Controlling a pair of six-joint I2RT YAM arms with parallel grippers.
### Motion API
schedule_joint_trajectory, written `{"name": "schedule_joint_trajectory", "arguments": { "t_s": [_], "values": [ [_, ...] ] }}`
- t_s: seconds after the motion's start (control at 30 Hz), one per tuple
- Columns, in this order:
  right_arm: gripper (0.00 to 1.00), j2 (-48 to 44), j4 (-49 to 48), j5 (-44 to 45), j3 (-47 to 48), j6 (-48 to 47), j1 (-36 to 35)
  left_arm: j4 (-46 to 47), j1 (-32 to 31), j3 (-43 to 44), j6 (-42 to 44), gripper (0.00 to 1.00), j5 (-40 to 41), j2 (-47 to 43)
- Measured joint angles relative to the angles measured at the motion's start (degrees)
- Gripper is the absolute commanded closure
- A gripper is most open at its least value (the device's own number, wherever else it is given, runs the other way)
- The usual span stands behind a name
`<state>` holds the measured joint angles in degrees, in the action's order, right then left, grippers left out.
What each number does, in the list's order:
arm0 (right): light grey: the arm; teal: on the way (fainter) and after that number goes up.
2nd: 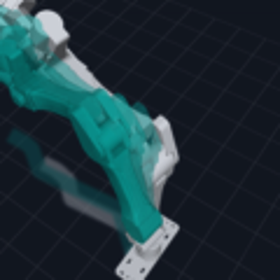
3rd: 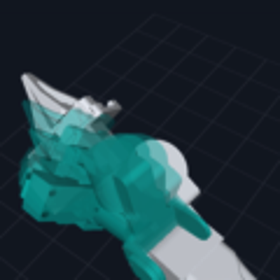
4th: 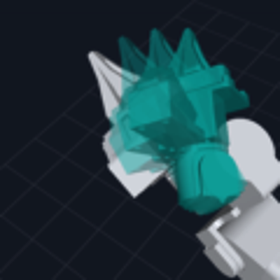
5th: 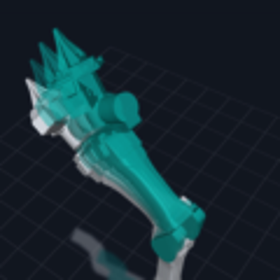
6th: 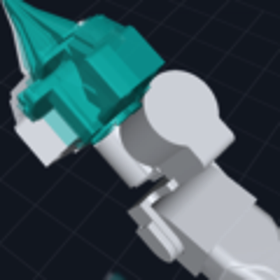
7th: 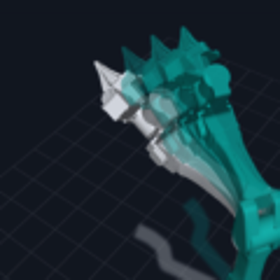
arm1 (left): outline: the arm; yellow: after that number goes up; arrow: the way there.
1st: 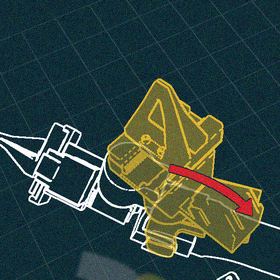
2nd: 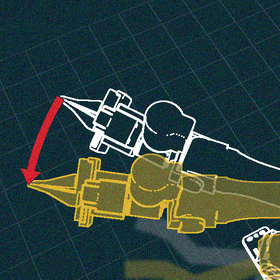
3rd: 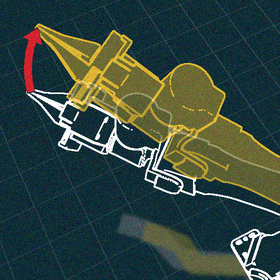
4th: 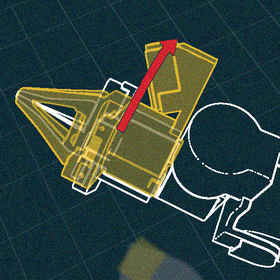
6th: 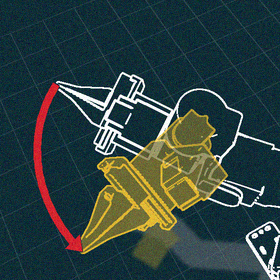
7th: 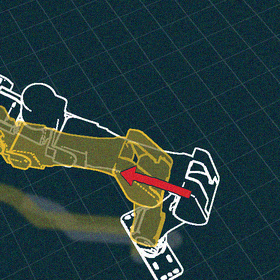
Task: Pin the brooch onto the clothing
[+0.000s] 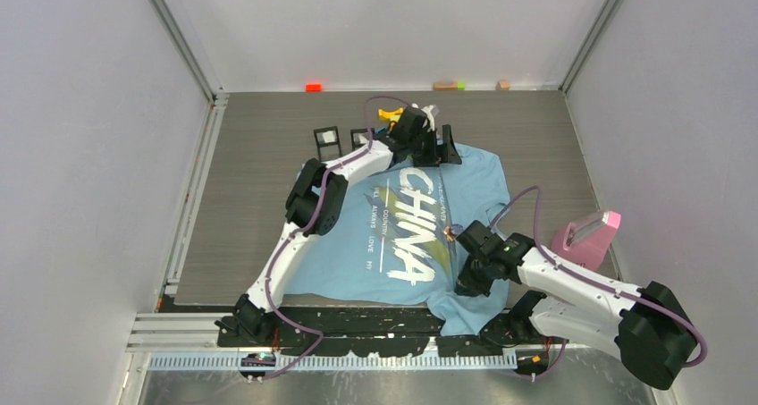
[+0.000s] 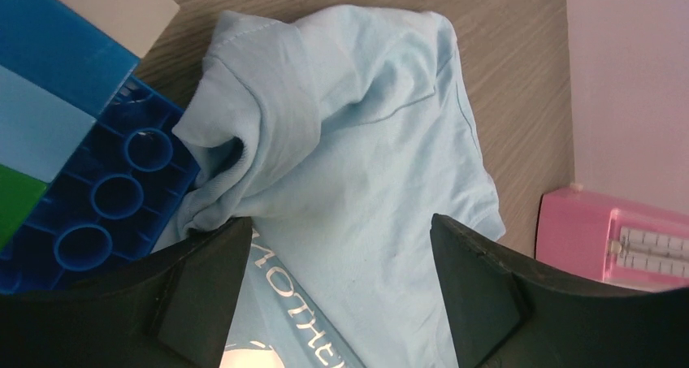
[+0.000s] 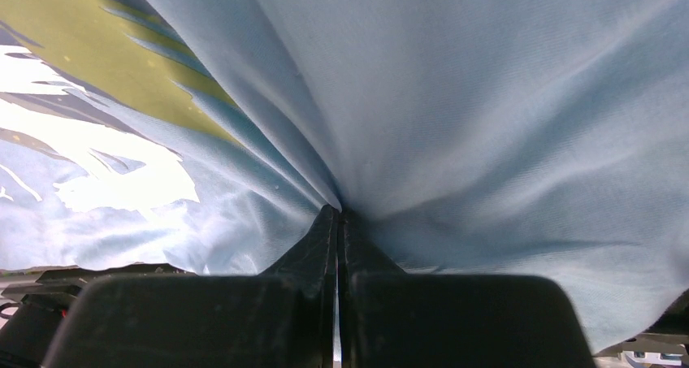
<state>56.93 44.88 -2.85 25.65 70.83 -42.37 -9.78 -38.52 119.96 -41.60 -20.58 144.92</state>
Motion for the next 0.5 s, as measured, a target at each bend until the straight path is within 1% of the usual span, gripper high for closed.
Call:
{"name": "schedule_joint_trajectory", "arguments": {
  "t_s": [0.03,0.07,0.1,0.17,0.2,0.27,0.3,0.33,0.4,0.5],
  "values": [
    [0.77,-0.2,0.2,0.2,0.1,-0.1,0.0,-0.2,0.1,0.3,0.4,0.11,-0.7,0.2],
    [0.72,-0.1,0.7,0.4,0.5,-0.2,0.0,-0.1,0.2,0.3,0.9,0.10,-1.5,0.2],
    [0.63,0.4,1.9,0.3,1.5,-0.5,0.0,0.0,0.3,0.3,1.7,0.09,-2.3,0.2],
    [0.55,2.5,3.4,0.5,3.2,-0.9,-0.2,0.9,0.4,-0.3,3.3,0.08,-3.6,0.0],
    [0.52,4.6,4.1,0.9,4.5,-1.7,-0.1,1.6,0.4,-1.1,3.8,0.08,-4.1,-0.4],
    [0.46,10.4,5.2,1.6,8.6,-3.8,1.0,4.1,0.5,-4.9,5.8,0.07,-4.9,-2.3],
    [0.44,12.8,5.4,2.1,10.4,-4.9,1.7,4.7,0.6,-6.8,6.5,0.07,-5.0,-3.5],
    [0.41,14.4,5.5,2.6,11.9,-5.9,2.3,5.0,0.7,-9.0,7.4,0.07,-5.0,-5.0],
    [0.38,17.5,5.7,3.8,15.7,-8.5,4.2,5.2,1.1,-13.3,8.4,0.07,-4.9,-8.1],
    [0.37,18.7,5.1,5.4,19.2,-12.2,8.0,5.6,1.6,-20.4,9.6,0.07,-3.9,-14.3]
  ]
}}
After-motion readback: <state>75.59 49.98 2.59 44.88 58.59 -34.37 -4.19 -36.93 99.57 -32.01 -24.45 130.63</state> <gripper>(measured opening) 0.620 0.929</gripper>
